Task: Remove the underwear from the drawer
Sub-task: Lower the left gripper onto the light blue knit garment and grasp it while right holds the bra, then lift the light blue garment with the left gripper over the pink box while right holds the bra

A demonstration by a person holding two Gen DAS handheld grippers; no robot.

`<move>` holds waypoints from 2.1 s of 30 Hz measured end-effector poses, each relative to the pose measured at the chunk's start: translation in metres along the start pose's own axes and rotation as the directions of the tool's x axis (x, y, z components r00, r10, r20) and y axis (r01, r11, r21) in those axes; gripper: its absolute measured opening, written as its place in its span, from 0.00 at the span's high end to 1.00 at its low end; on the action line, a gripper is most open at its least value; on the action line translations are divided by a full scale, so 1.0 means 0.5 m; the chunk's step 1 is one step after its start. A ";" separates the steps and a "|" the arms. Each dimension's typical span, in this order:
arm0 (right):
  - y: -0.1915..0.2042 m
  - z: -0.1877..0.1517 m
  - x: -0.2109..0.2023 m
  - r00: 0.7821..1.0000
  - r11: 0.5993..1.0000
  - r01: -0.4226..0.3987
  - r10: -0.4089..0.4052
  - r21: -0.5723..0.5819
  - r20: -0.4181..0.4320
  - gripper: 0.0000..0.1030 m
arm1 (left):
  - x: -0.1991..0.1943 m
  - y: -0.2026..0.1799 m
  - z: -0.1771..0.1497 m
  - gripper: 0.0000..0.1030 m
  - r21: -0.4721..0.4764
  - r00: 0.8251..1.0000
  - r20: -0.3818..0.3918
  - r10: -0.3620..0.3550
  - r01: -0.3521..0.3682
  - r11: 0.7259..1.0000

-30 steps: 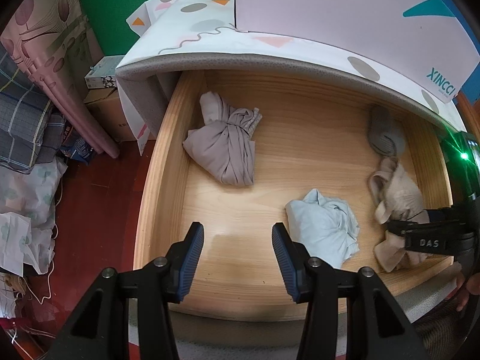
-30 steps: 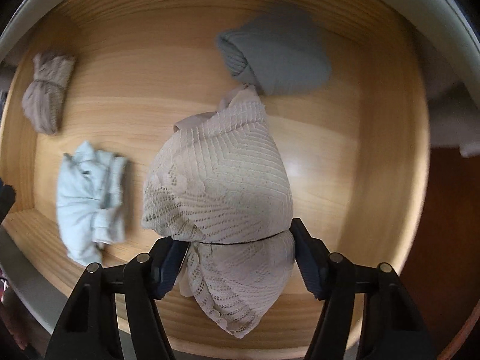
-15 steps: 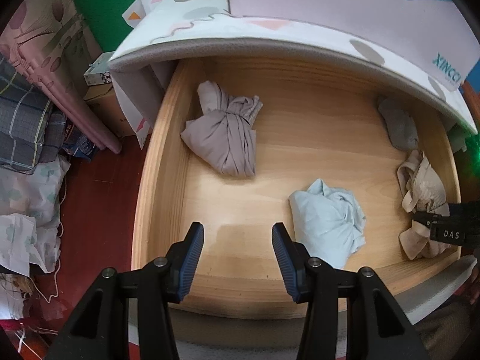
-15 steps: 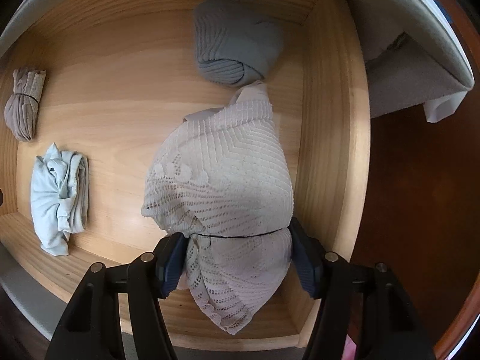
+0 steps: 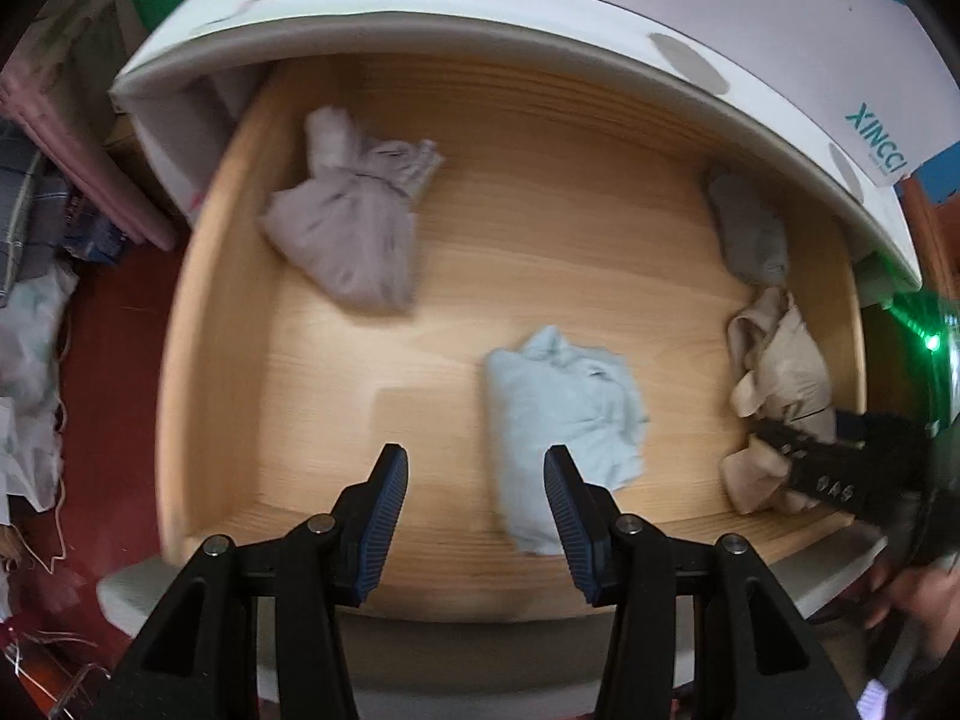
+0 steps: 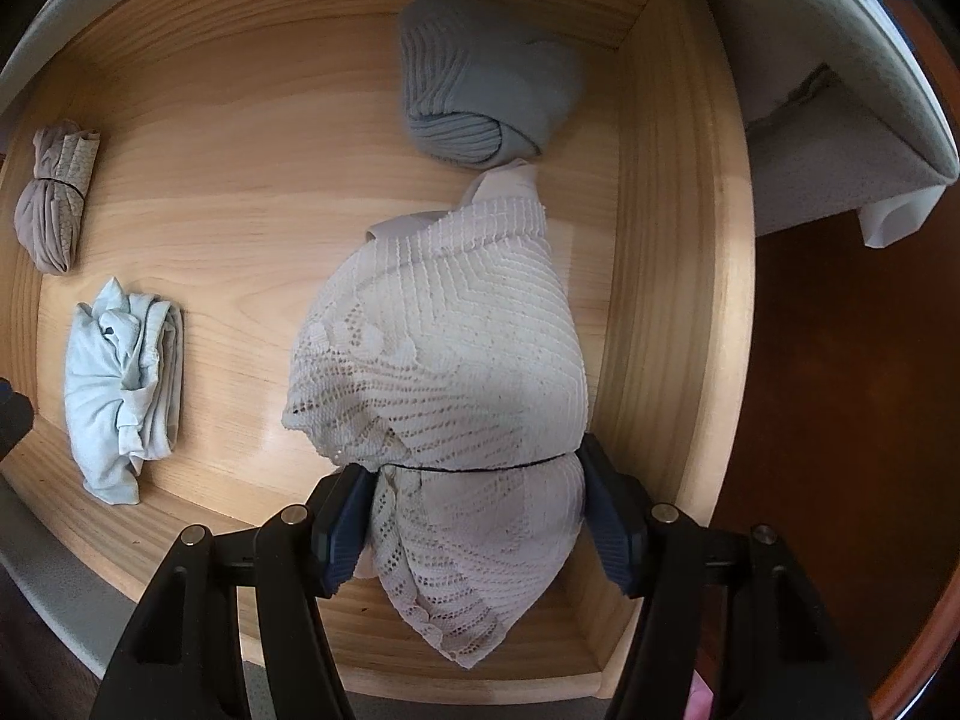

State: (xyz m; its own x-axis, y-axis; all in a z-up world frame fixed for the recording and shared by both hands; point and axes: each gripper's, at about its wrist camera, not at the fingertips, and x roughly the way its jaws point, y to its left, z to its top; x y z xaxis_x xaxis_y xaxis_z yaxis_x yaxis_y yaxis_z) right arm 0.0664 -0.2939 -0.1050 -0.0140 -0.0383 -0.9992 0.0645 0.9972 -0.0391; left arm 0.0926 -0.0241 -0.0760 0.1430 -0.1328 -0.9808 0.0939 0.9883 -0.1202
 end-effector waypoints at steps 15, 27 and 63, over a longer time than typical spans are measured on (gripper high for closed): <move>-0.003 -0.006 -0.002 1.000 1.000 -0.009 0.009 -0.005 0.000 0.39 | 0.102 -0.078 0.056 0.42 -0.007 0.986 -0.166 0.000 -0.002 1.000; 0.003 -0.008 -0.003 1.000 1.000 -0.007 0.007 -0.004 -0.004 0.38 | 0.170 -0.085 0.068 0.37 -0.051 0.959 -0.282 0.002 -0.017 0.999; 0.021 -0.005 0.006 1.000 1.000 0.016 -0.016 -0.009 -0.017 0.38 | 0.124 0.017 0.006 0.62 0.001 0.974 -0.226 0.035 -0.036 0.999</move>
State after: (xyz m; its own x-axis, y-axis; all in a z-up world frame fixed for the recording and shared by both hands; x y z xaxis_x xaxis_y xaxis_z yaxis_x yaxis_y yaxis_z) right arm 0.0647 -0.2833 -0.1082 -0.0315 -0.0533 -0.9981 0.0557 0.9969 -0.0550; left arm 0.1051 -0.0241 -0.1374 -0.0800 -0.0776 -0.9938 0.0895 0.9924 -0.0847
